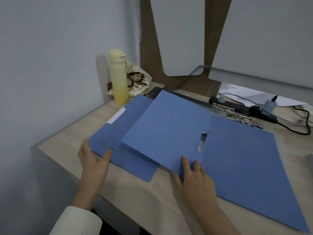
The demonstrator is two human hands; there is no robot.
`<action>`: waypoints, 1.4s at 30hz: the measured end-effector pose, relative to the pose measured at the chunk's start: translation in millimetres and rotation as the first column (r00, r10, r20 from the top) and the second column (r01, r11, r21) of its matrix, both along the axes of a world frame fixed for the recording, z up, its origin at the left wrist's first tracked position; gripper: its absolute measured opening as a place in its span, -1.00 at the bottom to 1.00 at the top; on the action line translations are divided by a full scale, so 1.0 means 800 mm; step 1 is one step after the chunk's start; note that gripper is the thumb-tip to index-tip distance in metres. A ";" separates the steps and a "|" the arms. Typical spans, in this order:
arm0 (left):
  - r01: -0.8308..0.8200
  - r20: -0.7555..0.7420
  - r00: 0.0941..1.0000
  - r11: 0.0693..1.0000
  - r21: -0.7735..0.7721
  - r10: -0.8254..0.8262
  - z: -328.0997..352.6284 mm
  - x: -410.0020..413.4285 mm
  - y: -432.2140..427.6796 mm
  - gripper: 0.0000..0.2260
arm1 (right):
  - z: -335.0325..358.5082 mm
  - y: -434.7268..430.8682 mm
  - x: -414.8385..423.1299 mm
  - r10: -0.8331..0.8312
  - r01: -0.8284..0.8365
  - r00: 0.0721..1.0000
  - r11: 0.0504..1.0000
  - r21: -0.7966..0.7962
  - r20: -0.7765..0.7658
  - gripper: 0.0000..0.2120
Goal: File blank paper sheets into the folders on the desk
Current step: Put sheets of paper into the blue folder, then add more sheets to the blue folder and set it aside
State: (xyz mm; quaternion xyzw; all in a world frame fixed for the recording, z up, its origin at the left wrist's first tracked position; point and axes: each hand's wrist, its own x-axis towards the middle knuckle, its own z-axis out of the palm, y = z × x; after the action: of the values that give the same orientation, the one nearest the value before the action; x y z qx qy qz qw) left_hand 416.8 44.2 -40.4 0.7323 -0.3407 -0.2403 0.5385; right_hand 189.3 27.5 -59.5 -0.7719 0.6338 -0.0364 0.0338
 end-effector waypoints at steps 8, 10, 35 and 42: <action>0.241 0.373 0.907 0.968 -0.076 -0.196 -0.007 -0.103 0.000 -0.41 | 0.033 0.014 -0.027 -0.032 -0.020 0.971 0.977 0.212 0.239 -0.37; 0.208 0.603 0.790 0.974 -0.092 -0.112 -0.005 -0.114 -0.008 -0.36 | 0.036 0.017 -0.047 -0.029 -0.076 0.920 0.965 0.250 0.390 -0.52; 0.508 0.517 0.537 0.745 0.432 -0.666 -0.020 -0.166 -0.044 -0.41 | 0.018 0.057 -0.209 -0.297 0.248 0.884 0.953 0.176 0.361 -0.51; 0.882 0.208 0.438 0.463 0.088 -0.875 0.024 -0.332 0.000 -0.58 | 0.047 0.078 -0.326 -0.530 0.605 0.734 0.794 -0.055 0.425 -0.67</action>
State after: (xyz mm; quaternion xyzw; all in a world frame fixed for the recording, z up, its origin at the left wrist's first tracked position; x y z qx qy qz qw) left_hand 151.4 43.9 -20.9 0.4621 -0.7328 -0.3947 0.3060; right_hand -71.3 89.8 -21.7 -0.5169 0.8133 -0.2570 0.0722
